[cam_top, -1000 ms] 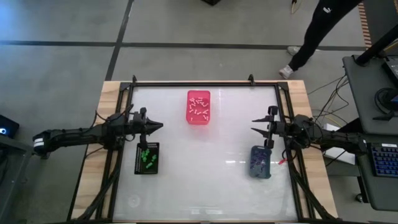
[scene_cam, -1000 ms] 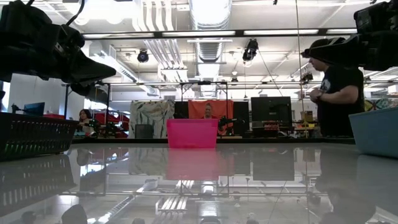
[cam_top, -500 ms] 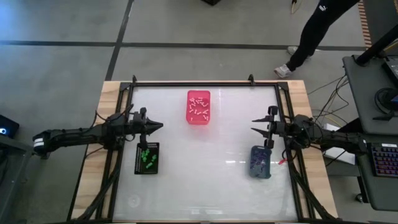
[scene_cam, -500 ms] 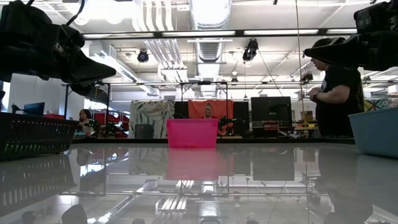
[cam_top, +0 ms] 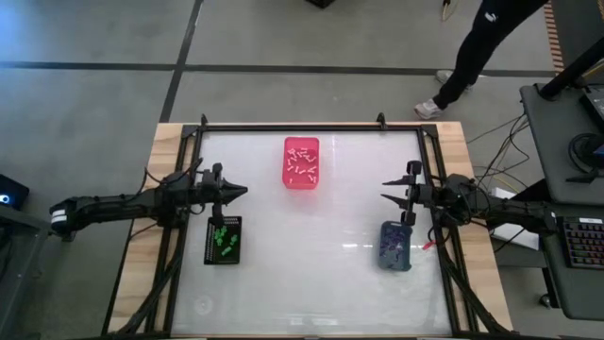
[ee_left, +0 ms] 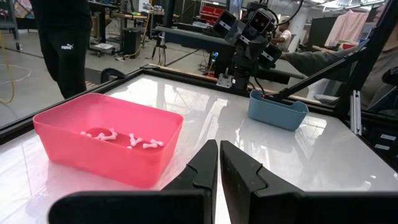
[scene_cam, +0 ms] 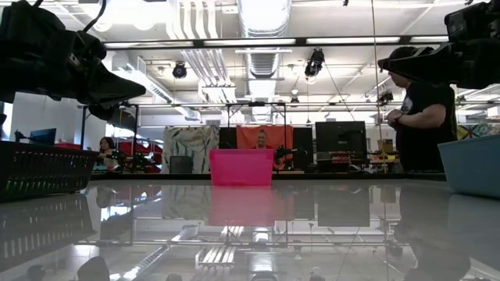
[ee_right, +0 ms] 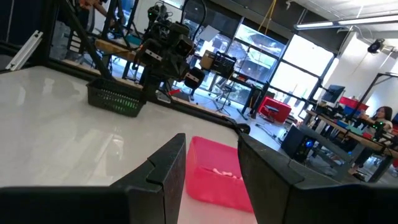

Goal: Sort Halloween decoration
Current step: Return to Home Position

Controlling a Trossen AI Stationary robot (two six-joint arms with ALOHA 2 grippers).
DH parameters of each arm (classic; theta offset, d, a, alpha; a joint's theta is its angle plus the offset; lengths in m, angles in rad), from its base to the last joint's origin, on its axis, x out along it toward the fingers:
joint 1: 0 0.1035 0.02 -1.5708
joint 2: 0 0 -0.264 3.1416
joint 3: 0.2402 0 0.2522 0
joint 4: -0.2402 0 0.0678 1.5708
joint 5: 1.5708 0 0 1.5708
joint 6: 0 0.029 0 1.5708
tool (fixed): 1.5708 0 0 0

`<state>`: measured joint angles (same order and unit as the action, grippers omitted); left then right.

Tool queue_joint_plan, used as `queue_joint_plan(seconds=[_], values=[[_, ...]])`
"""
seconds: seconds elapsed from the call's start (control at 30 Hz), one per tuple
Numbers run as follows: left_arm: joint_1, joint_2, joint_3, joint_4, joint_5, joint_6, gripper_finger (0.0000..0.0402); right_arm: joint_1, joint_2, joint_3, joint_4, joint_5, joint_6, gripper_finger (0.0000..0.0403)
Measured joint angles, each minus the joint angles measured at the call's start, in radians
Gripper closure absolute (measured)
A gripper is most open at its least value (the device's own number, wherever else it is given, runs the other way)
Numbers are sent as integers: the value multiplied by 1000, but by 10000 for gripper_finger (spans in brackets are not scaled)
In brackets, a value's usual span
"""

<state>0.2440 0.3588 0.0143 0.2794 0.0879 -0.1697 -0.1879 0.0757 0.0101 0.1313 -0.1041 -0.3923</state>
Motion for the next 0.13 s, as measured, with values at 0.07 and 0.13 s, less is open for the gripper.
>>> queue_joint_plan(seconds=[0.07, 0.13], values=[[0, 0, 0, 0, 0, 0, 400, 0, 0, 0, 0, 0, 0, 264], [0, 0, 0, 0, 0, 0, 400, 0, 0, 0, 0, 0, 0, 264]])
